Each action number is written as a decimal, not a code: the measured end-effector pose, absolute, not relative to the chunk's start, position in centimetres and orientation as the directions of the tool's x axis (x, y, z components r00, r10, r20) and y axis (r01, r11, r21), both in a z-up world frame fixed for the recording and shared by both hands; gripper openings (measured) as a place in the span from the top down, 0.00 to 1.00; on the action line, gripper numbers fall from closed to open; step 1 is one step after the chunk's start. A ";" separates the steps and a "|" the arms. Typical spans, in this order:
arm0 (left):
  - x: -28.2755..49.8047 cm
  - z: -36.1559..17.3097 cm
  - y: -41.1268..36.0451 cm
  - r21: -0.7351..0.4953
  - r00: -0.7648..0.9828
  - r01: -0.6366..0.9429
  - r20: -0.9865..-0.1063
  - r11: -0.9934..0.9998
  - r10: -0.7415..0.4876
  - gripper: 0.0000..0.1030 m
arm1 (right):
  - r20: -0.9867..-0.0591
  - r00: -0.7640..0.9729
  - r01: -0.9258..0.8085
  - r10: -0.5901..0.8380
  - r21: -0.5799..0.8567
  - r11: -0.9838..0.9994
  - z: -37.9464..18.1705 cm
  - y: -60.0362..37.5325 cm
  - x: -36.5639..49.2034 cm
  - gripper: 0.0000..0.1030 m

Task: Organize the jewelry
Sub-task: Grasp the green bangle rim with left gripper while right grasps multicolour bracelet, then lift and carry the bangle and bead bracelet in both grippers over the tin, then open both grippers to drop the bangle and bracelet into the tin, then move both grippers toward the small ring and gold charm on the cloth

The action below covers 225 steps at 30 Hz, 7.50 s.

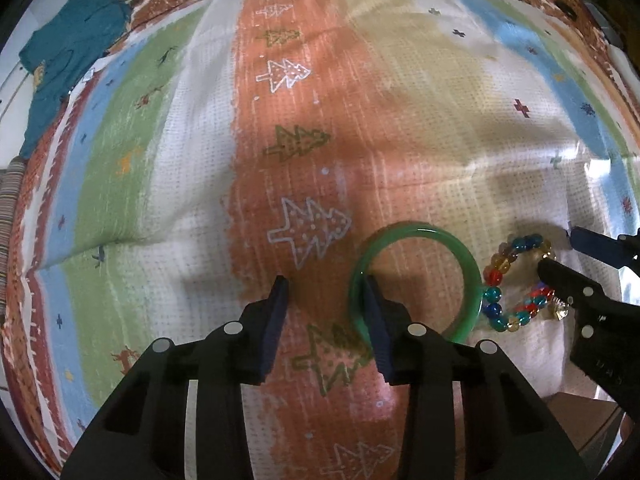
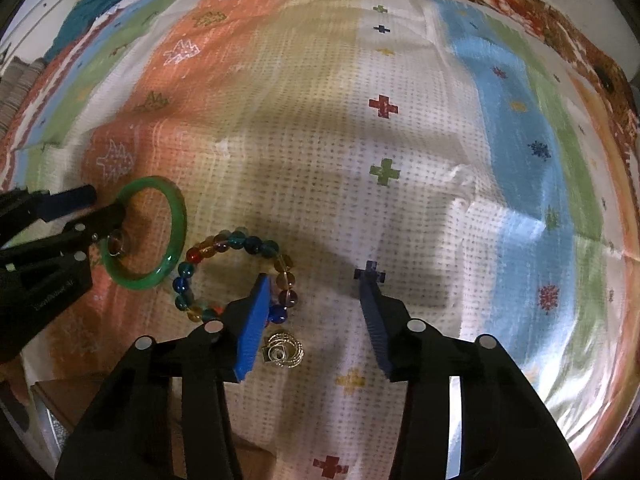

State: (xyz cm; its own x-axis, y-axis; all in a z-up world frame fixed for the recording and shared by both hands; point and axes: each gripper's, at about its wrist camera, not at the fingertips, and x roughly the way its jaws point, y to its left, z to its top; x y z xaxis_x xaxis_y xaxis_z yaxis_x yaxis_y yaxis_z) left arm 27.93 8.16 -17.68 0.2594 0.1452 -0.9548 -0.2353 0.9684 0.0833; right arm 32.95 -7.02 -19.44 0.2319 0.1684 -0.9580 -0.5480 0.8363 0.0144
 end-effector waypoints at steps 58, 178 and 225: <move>22.1 -7.5 5.1 0.026 0.417 -0.254 -0.899 0.967 0.134 0.93 | -0.861 0.409 -0.569 0.303 0.019 0.822 -9.7 -10.1 27.5 0.90; 19.5 -7.8 5.5 -0.058 0.383 -0.334 -0.920 0.941 0.079 0.38 | -0.917 0.286 -0.519 0.277 0.095 0.849 -10.8 -12.1 24.3 0.55; 27.1 -16.2 7.2 0.002 0.223 -0.268 -0.973 0.964 0.064 0.49 | -0.968 0.146 -0.547 0.203 0.092 0.832 -17.9 -8.6 30.7 0.61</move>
State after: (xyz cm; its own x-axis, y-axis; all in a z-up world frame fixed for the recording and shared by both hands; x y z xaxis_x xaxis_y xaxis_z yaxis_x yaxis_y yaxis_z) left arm 27.14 7.19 -16.17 0.2233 0.0645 -0.9726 -0.2676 0.9635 0.0024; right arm 30.68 -8.62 -17.94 0.1456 0.2028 -0.9683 -0.5466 0.8323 0.0922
